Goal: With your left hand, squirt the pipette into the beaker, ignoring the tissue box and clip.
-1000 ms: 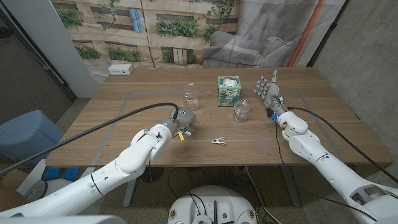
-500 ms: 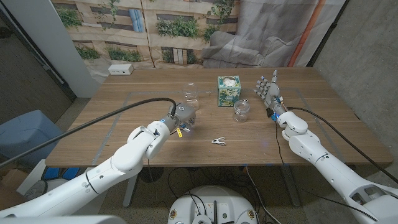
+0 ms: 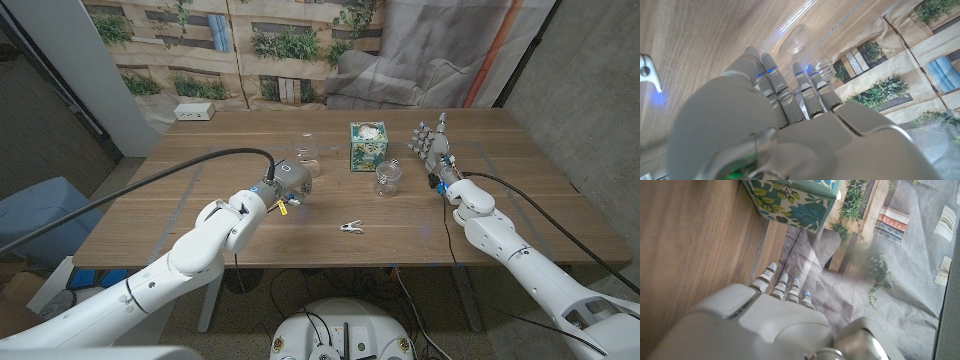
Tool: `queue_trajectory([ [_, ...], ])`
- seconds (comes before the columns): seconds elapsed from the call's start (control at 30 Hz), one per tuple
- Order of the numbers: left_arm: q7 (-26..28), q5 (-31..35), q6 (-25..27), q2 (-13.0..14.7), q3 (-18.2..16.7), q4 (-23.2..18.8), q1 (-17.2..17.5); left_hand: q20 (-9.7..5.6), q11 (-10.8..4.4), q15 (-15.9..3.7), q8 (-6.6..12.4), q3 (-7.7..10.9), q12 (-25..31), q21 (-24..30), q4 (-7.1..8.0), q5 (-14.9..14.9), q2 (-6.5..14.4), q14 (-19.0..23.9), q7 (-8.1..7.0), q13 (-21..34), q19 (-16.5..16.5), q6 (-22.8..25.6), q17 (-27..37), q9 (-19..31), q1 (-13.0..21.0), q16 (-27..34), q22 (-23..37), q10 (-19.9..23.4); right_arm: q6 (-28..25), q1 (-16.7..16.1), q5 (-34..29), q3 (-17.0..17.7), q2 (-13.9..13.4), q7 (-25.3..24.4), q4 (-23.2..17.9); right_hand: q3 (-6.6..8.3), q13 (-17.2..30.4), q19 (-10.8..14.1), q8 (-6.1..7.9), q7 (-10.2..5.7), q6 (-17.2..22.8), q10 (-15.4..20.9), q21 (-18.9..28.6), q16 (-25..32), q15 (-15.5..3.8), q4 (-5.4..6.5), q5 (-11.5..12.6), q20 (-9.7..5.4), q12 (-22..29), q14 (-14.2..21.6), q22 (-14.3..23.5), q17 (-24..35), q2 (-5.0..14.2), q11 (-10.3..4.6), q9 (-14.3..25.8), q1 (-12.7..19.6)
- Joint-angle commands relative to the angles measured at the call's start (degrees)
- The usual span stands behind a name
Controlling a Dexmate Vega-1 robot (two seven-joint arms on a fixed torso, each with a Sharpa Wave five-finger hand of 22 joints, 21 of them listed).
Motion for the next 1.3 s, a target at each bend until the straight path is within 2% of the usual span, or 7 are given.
queue_trajectory([
  [0.03,1.8,-5.2,1.7,0.3,-3.4,-2.4,1.9,-0.09,0.09,-7.31,-0.31,-0.27,-0.2,-0.2,0.07,0.0,0.4,0.6,0.1,0.3,0.0,-0.5,0.2,0.3,0.4,-0.2,0.3,-0.3,0.0,0.0,0.0,0.0,0.0,0.0,0.0,-0.45,0.2,0.2,0.37,-0.55,0.1,-0.1,0.3,0.3,-4.83,-0.05,0.3,-0.09,0.2,-0.3,0.3,0.3,3.34,-0.23,0.1,0.0],
  [0.37,8.0,-9.9,1.0,0.4,-5.8,-3.3,3.1,-0.13,0.11,-7.35,-0.5,-0.29,-0.3,-0.2,0.02,0.0,0.4,0.6,0.25,0.3,0.2,-0.8,0.1,0.3,0.5,-0.4,0.3,-0.5,0.0,0.0,0.0,0.0,0.0,0.0,0.0,-0.45,0.2,0.2,0.38,-0.49,0.1,-0.2,0.3,0.3,-4.91,-0.05,0.3,-0.04,0.2,-0.3,0.3,0.3,3.34,-0.19,0.1,0.0],
  [0.53,8.9,-15.5,1.7,-0.5,-7.4,-3.0,3.6,-0.24,0.11,-7.44,-0.5,-0.29,-0.4,-0.1,0.0,0.0,0.5,0.7,0.32,0.3,0.3,-0.7,0.1,0.3,0.5,-0.4,0.3,-0.6,0.0,0.0,0.0,0.0,0.0,0.0,0.0,-0.45,0.2,0.2,0.39,-0.49,0.1,-0.3,0.3,0.3,-4.88,-0.05,0.3,-0.06,0.1,-0.3,0.3,0.3,3.34,-0.08,0.1,0.0],
  [1.13,16.9,-26.8,2.0,-0.6,-9.9,-1.9,4.5,-0.63,0.12,-7.82,-0.52,-0.29,-0.3,-0.1,-0.04,0.1,0.8,1.2,0.5,0.4,0.6,-0.1,0.1,0.3,0.7,-0.6,0.3,-0.2,0.0,0.0,0.0,0.0,0.0,0.0,0.0,-0.45,0.2,0.2,0.41,-0.45,0.2,-0.2,0.3,0.3,-4.8,-0.05,0.3,-0.02,0.1,-0.4,0.3,0.3,3.34,-0.23,0.1,0.0],
  [1.3,19.2,-32.5,2.1,-1.6,-11.7,-1.4,5.3,-0.71,0.13,-7.83,-0.46,-0.29,-0.2,-0.1,0.01,0.1,0.9,1.3,0.79,0.4,0.6,0.2,0.1,0.3,0.7,-0.6,0.3,0.1,0.0,0.0,0.0,0.0,0.0,0.0,0.0,-0.45,0.2,0.2,0.4,-0.51,0.2,-0.3,0.3,0.3,-4.91,-0.05,0.3,-0.05,0.1,-0.4,0.3,0.3,3.34,-0.14,0.1,0.0],
])
